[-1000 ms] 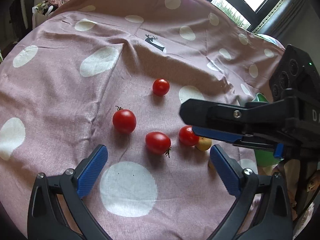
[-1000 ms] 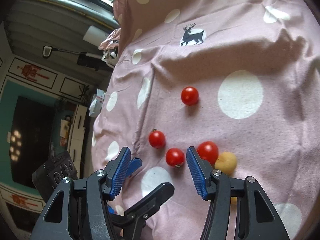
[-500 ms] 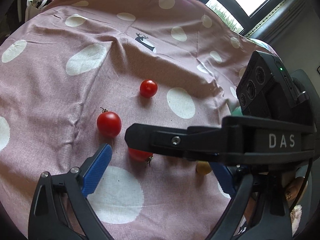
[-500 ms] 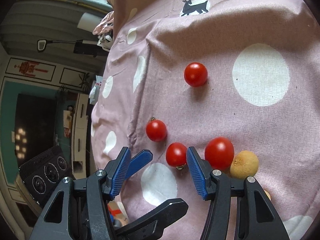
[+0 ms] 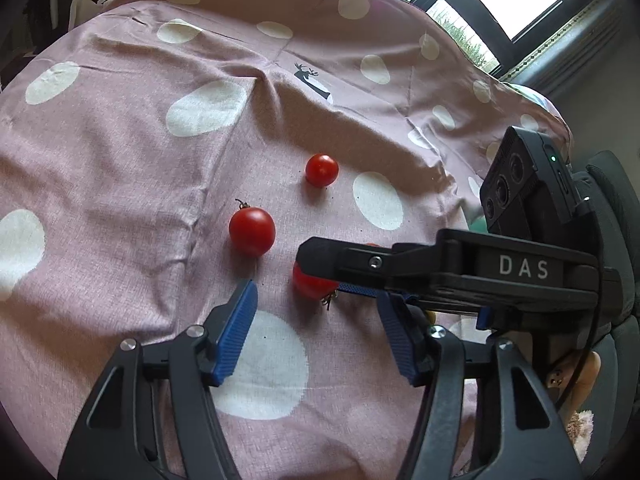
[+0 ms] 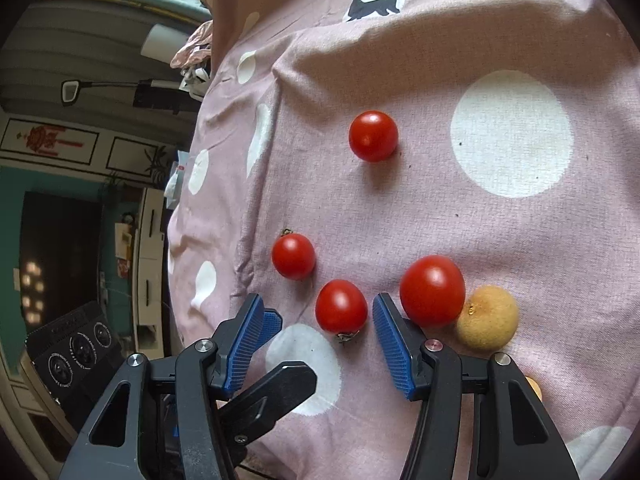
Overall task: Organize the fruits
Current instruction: 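Move the open right gripper to a red cherry tomato on the cloth, then close the right gripper on the red cherry tomato, then lift the cherry tomato with the right gripper and carry it toward the bowl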
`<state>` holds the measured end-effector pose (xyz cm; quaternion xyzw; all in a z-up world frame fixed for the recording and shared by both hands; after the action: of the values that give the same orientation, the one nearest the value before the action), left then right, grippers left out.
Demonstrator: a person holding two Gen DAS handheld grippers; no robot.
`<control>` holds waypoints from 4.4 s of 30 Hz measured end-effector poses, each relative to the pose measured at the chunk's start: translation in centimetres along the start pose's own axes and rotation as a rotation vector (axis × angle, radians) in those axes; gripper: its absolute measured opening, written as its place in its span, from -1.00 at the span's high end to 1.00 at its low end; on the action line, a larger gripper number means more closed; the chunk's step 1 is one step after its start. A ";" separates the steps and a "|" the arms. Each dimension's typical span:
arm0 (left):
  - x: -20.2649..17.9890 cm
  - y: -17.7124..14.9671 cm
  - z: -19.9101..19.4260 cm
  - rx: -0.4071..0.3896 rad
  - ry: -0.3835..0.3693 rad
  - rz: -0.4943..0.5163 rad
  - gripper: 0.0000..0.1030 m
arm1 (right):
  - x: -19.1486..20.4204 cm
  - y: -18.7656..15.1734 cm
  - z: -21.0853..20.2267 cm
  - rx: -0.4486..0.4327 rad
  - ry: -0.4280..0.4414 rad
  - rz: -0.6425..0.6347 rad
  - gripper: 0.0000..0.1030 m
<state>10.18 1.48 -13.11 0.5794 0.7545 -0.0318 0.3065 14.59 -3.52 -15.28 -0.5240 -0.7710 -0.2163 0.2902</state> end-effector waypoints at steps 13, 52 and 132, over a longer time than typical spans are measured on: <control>-0.1 0.0 1.4 0.041 -0.014 -0.018 0.37 | 0.2 0.3 -0.1 -0.047 -0.048 -0.024 0.48; -0.8 -0.2 1.1 0.022 0.042 0.032 0.45 | 1.8 -0.7 -0.4 -0.096 -0.132 -0.114 0.42; -3.8 0.2 -3.1 -0.136 0.144 0.098 0.48 | -0.2 -2.4 -10.3 -0.405 -0.387 -0.081 0.43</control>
<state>9.57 -0.42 -8.60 0.5944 0.7457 0.0762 0.2911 14.72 -11.11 -7.88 -0.5716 -0.7735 -0.2733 0.0179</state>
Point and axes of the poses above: each gripper's, at about its wrist camera, not at the fingertips, and z roughly the way its jaws point, x to its left, y to its top, the point moved 10 cm from there along z, roughly the way its jaws point, and after that the axes turned 11 degrees about x, right-handed, at the moved point
